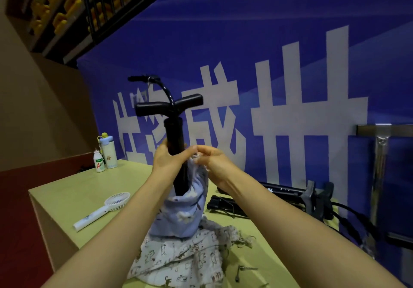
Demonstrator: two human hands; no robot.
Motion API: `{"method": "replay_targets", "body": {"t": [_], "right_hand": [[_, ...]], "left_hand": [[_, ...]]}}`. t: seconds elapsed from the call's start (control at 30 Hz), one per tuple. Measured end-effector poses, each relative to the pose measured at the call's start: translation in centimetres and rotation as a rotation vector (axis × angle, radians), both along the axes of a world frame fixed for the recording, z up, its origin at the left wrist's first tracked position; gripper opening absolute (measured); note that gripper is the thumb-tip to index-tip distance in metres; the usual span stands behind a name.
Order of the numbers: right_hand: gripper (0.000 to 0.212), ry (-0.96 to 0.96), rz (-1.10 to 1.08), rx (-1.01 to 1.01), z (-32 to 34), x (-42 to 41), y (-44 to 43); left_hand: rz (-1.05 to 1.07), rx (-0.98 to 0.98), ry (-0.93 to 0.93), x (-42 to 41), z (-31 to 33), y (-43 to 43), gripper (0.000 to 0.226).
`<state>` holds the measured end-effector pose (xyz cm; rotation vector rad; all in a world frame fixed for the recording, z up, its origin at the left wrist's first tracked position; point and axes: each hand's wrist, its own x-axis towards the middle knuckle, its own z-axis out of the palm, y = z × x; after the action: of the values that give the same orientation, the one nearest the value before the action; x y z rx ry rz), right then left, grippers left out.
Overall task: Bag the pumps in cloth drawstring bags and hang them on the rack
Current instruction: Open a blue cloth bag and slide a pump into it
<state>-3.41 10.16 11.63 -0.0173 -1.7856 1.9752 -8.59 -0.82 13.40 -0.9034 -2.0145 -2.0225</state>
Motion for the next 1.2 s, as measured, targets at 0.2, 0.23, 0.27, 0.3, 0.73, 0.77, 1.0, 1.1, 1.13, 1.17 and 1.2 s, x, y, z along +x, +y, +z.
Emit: {"method": "replay_targets", "body": {"t": [0.2,0.23,0.27,0.3,0.73,0.77,1.0,1.1,1.13,1.17,1.2], "right_hand": [[0.013,-0.320,-0.456,0.364,-2.7,-0.8,2.5],[0.019,-0.371,-0.474,0.397,-3.0,-0.7,2.6],[0.024,-0.417,-0.487,0.461,-3.3,-0.5,2.6],[0.024,-0.446,-0.497,0.537,-3.5,-0.2,2.5],[0.025,-0.036,-0.121,-0.159,-2.5,2.1,2.5],[0.018,-0.104,-0.225,-0.056,-2.9,2.3,2.8],[0.008,0.186,-0.640,0.787,-3.1,3.1,0.3],[0.023,-0.057,-0.493,1.045,-2.5,1.6,-0.8],[0.026,-0.283,-0.430,1.094,-2.4,1.3,-0.5],[0.030,-0.527,-0.349,1.146,-2.7,0.6,0.2],[0.033,-0.669,-0.286,1.190,-3.3,0.1,0.6]], "left_hand": [[0.105,0.269,-0.047,-0.5,1.6,-1.1,0.033],[0.102,0.316,-0.059,-0.4,2.1,-1.2,0.037],[0.092,0.360,-0.075,-0.3,2.3,-1.1,0.039],[0.080,0.400,-0.095,-0.1,2.4,-1.1,0.043],[0.044,0.103,0.061,0.7,-2.7,1.4,0.043],[0.038,0.116,0.052,0.7,-2.6,1.4,0.043],[0.044,0.196,-0.075,0.6,-1.8,1.9,0.043],[0.023,0.192,-0.102,1.0,-1.2,2.3,0.038],[0.020,0.177,-0.103,1.3,-1.0,2.3,0.034],[0.016,0.160,-0.103,1.5,-0.8,2.2,0.026],[0.016,0.146,-0.099,1.7,-0.4,2.0,0.019]]}}
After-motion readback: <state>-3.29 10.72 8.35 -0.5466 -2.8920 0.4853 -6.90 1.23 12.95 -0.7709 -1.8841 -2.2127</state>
